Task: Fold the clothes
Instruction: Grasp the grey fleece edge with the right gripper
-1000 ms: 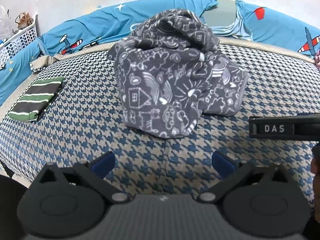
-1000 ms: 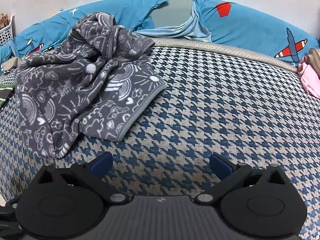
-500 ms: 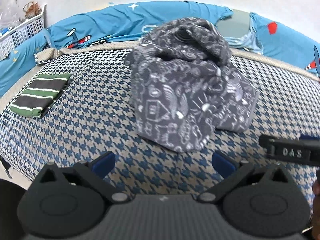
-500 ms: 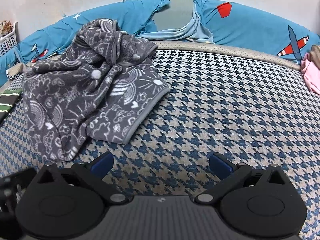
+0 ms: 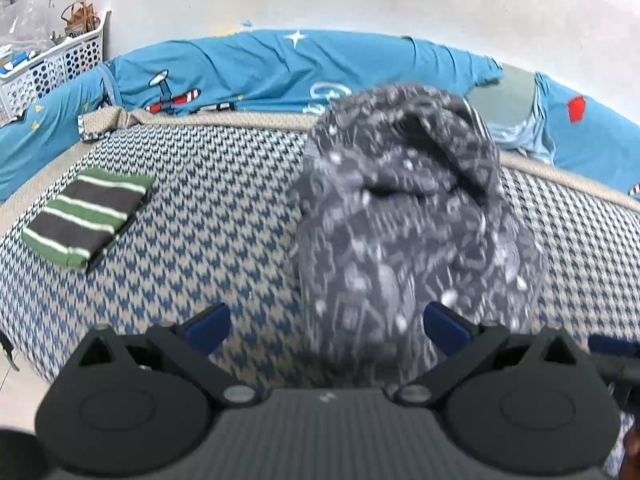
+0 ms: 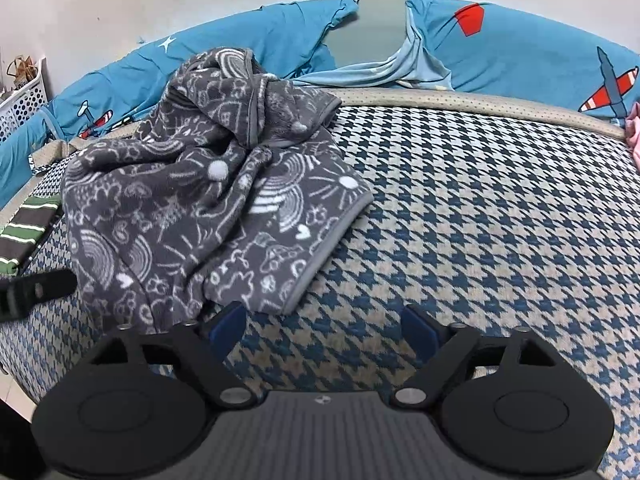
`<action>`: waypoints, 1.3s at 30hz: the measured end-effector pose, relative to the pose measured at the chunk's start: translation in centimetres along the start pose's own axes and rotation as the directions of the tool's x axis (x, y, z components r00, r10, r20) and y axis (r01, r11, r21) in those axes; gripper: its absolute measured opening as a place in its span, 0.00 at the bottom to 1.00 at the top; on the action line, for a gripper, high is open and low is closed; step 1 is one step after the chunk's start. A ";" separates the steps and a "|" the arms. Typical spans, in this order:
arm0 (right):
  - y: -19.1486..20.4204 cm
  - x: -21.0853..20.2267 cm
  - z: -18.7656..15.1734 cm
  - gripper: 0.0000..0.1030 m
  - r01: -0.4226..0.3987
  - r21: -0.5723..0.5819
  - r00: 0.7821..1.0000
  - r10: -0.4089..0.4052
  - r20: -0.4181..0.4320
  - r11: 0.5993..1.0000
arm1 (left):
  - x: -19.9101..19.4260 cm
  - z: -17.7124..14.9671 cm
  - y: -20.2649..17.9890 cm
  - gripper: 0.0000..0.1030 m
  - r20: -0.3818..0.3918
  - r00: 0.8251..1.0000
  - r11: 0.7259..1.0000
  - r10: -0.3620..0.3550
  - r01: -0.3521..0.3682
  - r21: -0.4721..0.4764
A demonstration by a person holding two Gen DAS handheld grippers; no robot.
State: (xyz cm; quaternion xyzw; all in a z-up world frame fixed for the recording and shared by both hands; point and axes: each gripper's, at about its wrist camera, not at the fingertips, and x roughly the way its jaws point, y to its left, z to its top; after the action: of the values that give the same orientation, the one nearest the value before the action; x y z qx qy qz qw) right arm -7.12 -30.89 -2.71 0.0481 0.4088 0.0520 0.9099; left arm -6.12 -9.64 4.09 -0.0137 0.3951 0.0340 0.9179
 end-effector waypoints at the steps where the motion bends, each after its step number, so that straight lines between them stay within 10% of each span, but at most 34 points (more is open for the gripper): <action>1: 0.0 0.2 0.2 0.75 -0.002 0.000 1.000 0.002 -0.002 1.000 | 0.2 0.6 0.0 1.00 0.005 1.000 1.000 0.001 -0.001 0.001; 19: -0.4 3.7 4.2 0.67 -0.051 0.079 0.998 0.054 -0.034 0.996 | 6.3 6.6 -2.1 1.00 0.086 0.995 0.988 0.041 -0.053 0.147; 39: 2.0 7.7 8.8 0.68 -0.126 0.067 0.986 0.118 0.117 0.990 | 11.0 4.9 3.5 1.00 -0.058 0.993 0.995 0.100 -0.100 -0.004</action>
State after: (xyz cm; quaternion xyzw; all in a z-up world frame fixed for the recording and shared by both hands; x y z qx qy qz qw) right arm 4.40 -28.25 -2.33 0.1095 0.3549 0.0896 0.9241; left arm 4.71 -5.37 -0.54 0.0020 0.4214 0.0810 0.9033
